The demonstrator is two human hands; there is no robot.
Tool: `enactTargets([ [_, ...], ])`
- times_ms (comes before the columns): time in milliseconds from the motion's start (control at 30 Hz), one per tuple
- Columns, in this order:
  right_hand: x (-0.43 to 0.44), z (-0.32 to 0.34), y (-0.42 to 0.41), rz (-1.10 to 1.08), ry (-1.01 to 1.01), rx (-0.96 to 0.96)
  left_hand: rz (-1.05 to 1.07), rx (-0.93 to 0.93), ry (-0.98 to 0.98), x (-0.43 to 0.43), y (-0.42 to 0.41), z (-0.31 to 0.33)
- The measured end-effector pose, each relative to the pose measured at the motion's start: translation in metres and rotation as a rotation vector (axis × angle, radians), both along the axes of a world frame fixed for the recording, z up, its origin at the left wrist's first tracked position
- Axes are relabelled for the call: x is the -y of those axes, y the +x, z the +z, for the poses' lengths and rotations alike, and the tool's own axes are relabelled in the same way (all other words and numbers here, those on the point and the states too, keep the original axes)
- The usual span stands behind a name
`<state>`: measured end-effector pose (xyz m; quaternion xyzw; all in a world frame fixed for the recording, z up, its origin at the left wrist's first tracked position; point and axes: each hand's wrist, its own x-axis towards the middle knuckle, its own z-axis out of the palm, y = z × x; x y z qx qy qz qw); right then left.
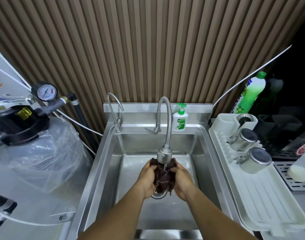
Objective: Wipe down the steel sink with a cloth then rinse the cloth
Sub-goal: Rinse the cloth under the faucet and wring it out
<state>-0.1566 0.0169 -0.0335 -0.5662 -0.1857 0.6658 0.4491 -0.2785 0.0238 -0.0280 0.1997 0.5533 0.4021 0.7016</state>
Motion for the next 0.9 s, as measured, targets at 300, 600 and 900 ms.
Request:
enactTargets([
  [300, -0.010, -0.003, -0.027, 0.064, 0.126, 0.307, 0.018, -0.199, 0.023, -0.008, 0.024, 0.003],
  [600, -0.013, -0.007, -0.030, -0.062, -0.024, 0.315, 0.098, -0.276, 0.004, -0.012, 0.032, -0.005],
  [900, -0.009, 0.005, -0.024, 0.073, 0.074, 0.208, 0.007, -0.131, 0.028, -0.008, 0.020, 0.006],
])
